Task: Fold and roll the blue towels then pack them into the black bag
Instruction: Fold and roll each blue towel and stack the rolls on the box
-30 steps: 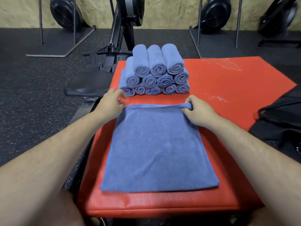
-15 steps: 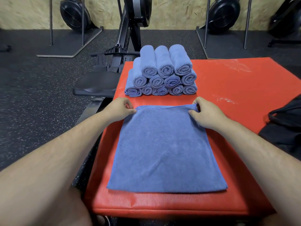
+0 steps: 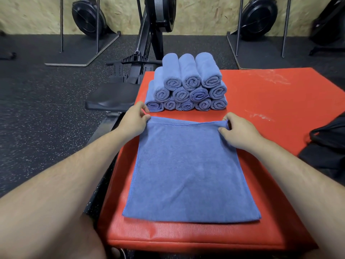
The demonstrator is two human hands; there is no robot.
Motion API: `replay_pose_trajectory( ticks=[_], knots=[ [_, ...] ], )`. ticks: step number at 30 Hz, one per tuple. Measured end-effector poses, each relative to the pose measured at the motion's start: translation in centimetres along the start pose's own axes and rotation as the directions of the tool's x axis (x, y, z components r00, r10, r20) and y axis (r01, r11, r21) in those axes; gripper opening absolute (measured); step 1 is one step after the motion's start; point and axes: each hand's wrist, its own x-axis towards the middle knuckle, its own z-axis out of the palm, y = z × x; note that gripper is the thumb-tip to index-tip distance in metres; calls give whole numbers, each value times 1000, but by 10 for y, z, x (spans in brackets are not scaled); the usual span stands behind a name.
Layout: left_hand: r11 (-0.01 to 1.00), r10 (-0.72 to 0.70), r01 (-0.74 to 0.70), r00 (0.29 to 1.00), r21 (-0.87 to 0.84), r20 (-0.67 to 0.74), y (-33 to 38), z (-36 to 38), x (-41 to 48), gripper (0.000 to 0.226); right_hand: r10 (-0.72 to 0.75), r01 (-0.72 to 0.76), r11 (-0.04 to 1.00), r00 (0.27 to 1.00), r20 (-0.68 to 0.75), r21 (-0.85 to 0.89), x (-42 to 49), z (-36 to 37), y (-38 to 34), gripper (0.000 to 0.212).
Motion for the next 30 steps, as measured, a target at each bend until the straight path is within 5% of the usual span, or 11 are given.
replay_pose_trajectory(
  ticks=[4, 7, 13, 24, 30],
  knots=[
    [974, 167, -173, 985, 148, 51, 3, 1, -1, 10, 24, -23, 999, 1000, -18, 43, 1, 0, -3, 20],
    [946, 179, -232, 956, 226, 231, 4, 4, -5, 12, 74, -67, 988, 996, -50, 139, 4, 0, 1, 15],
    [934, 178, -253, 942, 253, 285, -3, -1, -4, 11, 138, -116, 974, 985, -105, 195, 6, 3, 7, 10],
    [960, 140, -157, 986, 232, 87, -3, 12, -3, 8, 142, -135, 989, 981, -129, 61, 12, 15, 9, 9],
    [940, 174, -200, 978, 276, 118, -3, 17, 0, 11, 64, -64, 998, 996, -55, -15, 11, 22, 5, 19]
  ],
)
